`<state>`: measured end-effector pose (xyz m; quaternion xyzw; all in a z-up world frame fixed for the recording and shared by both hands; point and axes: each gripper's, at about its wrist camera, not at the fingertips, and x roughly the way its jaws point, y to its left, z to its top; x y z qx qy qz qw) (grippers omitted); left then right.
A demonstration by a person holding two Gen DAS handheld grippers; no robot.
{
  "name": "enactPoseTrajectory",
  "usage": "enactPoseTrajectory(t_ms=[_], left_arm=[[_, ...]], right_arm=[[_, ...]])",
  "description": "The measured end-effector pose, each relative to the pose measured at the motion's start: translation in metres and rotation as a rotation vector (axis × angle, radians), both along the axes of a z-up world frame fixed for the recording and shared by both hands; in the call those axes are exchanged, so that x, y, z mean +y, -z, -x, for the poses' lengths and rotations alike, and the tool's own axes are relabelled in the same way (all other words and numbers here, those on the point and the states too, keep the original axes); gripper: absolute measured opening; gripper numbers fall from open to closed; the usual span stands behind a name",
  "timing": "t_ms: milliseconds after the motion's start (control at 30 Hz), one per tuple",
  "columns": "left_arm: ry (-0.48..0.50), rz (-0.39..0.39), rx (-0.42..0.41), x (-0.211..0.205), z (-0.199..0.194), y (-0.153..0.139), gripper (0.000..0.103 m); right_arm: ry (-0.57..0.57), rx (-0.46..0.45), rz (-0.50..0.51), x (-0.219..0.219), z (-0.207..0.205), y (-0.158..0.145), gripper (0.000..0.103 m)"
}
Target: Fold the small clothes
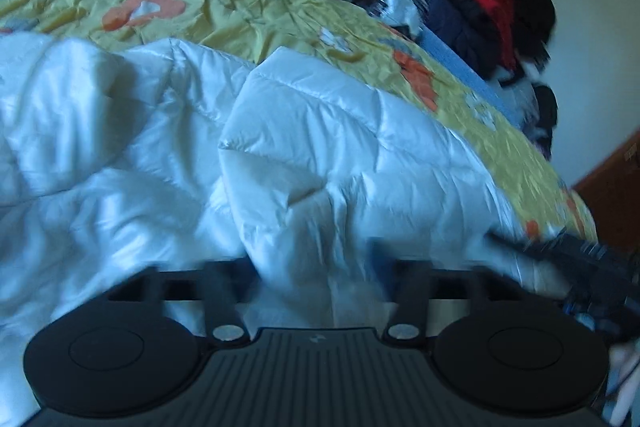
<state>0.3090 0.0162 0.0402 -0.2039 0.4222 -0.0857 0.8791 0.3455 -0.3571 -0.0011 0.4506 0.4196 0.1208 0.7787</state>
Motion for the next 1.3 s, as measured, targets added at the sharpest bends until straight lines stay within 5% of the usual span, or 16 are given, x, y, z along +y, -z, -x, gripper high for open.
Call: enactPoseTrajectory(t_ms=[33,167,267,367,433,533,733,800,833,900,967,1000,1133,1300], left_arm=[[-0.008,-0.025,-0.046,0.006,0.013,-0.009,0.083],[-0.082,-0.183,-0.291,0.02,0.055,-0.042,0.084],[-0.09,-0.23,-0.378,0.003,0.037,-0.053,0.084],[-0.02,-0.263,-0.356,-0.031,-0.008,-0.042,0.084],[-0.003,-0.351,-0.29,-0.054,-0.04,-0.024,0.084],[0.04,-0.492,-0.177,-0.073,-0.071,0.013,0.085],[0.035,-0.474,-0.191,-0.066,-0.068,0.033,0.092],[0.034,-0.472,-0.199,-0.066,-0.067,0.034,0.092],[0.032,-0.471,-0.204,-0.066,-0.065,0.034,0.092],[0.029,-0.464,-0.211,-0.066,-0.065,0.034,0.092],[0.028,-0.445,-0.214,-0.063,-0.066,0.035,0.092],[0.026,-0.44,-0.215,-0.062,-0.068,0.035,0.093],[0.021,-0.453,-0.216,-0.065,-0.068,0.035,0.093],[0.02,-0.449,-0.217,-0.065,-0.067,0.035,0.094]], right_arm=[[0.005,-0.03,-0.018,-0.005,0.008,-0.007,0.065],[0.014,-0.179,0.027,-0.022,0.033,-0.042,0.065],[0.0,-0.23,-0.052,-0.02,0.026,-0.052,0.065],[-0.043,-0.213,-0.112,0.01,-0.002,-0.046,0.065],[-0.059,-0.153,-0.171,0.025,-0.021,-0.029,0.065],[-0.031,-0.063,-0.093,0.039,-0.036,-0.003,0.069],[-0.017,-0.02,-0.04,0.026,-0.032,0.031,0.005],[-0.013,-0.003,-0.076,0.018,-0.029,0.035,0.002],[-0.013,0.005,-0.08,0.017,-0.025,0.034,0.004],[-0.031,-0.032,-0.074,0.012,-0.009,0.018,0.028],[-0.022,-0.138,-0.065,-0.003,0.023,-0.005,0.071],[-0.001,-0.21,-0.062,-0.017,0.043,-0.019,0.076],[0.181,-0.384,-0.037,-0.105,0.097,-0.059,0.08],[0.556,-0.305,0.009,-0.244,0.105,-0.059,0.077]])
